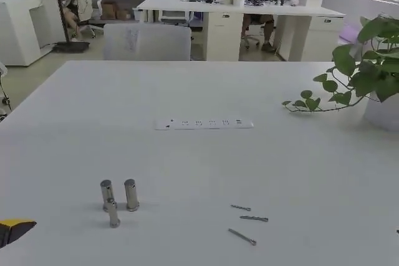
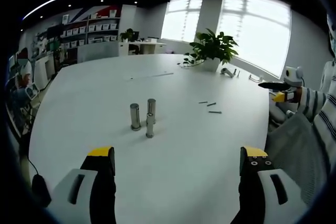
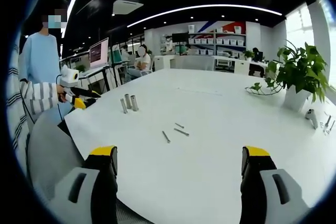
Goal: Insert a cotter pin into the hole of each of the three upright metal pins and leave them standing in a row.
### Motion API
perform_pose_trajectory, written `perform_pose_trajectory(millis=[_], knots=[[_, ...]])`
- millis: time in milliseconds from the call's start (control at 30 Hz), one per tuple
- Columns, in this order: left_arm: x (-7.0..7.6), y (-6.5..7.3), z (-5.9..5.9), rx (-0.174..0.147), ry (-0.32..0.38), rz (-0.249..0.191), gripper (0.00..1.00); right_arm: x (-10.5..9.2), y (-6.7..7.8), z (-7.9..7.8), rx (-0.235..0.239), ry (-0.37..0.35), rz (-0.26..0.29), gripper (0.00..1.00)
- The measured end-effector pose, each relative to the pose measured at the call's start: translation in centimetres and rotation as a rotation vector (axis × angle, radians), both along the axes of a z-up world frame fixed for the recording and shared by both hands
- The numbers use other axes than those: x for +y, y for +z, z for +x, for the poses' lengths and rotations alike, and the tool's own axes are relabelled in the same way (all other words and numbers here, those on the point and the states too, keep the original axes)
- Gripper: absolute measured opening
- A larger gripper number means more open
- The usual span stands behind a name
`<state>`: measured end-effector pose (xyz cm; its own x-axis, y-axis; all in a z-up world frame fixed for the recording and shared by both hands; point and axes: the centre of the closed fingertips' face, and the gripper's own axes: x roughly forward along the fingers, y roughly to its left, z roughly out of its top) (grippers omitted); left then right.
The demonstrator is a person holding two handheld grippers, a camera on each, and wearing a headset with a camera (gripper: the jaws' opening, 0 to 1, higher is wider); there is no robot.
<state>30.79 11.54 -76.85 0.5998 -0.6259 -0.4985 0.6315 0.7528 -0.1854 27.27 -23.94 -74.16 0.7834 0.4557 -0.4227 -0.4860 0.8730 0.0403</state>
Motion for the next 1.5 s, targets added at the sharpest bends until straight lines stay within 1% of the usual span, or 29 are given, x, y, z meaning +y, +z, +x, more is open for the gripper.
perform_pose_trajectory(millis=[67, 100, 167, 300, 467, 567, 800, 867, 900, 1000, 1133, 1267, 1400, 1500], knots=[[-0.1, -0.1, 0.2, 0.001, 0.001, -0.007, 0.99, 0.0, 0.0, 0.0, 0.001, 0.001, -0.001, 1.0], [-0.2, -0.2, 0.4, 0.008, 0.0, -0.022, 0.99, 0.0, 0.0, 0.0, 0.003, 0.002, 0.0, 1.0], [-0.3, -0.5, 0.7, 0.012, 0.001, -0.035, 0.99, 0.0, 0.0, 0.0, 0.004, -0.001, -0.001, 1.0], [-0.3, -1.2, 1.2, 0.022, 0.002, -0.032, 0.97, 0.1, 0.0, 0.0, 0.005, -0.002, 0.0, 1.0], [-0.4, -1.8, 1.8, 0.041, 0.003, -0.04, 0.97, 0.1, -0.1, 0.1, 0.006, -0.002, 0.003, 1.0], [-0.5, -1.9, 2.0, 0.049, 0.003, -0.038, 0.96, 0.1, -0.2, 0.2, 0.009, -0.006, 0.008, 1.0], [-0.6, -2.1, 2.8, 0.051, 0.006, -0.03, 0.94, 0.1, -0.1, 0.3, 0.007, -0.01, 0.016, 1.0], [-0.5, -2.3, 2.9, 0.039, -0.003, 0.007, 0.91, 0.1, -0.1, 0.4, 0.005, -0.009, 0.016, 1.0], [-0.5, -2.4, 3.0, 0.035, -0.003, 0.014, 0.89, 0.1, -0.1, 0.4, 0.006, -0.01, 0.016, 1.0], [-0.6, -2.5, 3.1, 0.041, -0.001, 0.015, 0.89, 0.1, 0.0, 0.4, 0.006, -0.011, 0.02, 1.0], [-0.7, -2.6, 3.6, 0.035, -0.002, 0.024, 0.88, 0.2, 0.0, 0.4, 0.005, -0.009, 0.02, 1.0], [-0.8, -2.4, 4.3, 0.022, 0.001, 0.026, 0.86, 0.2, 0.0, 0.4, 0.009, -0.008, 0.023, 1.0], [-1.1, -2.2, 4.8, 0.015, -0.013, 0.036, 0.84, 0.3, 0.2, 0.5, 0.002, -0.004, 0.023, 1.0], [-1.6, -2.2, 5.1, 0.009, -0.034, 0.032, 0.81, 0.4, 0.3, 0.5, 0.0, -0.005, 0.026, 1.0]])
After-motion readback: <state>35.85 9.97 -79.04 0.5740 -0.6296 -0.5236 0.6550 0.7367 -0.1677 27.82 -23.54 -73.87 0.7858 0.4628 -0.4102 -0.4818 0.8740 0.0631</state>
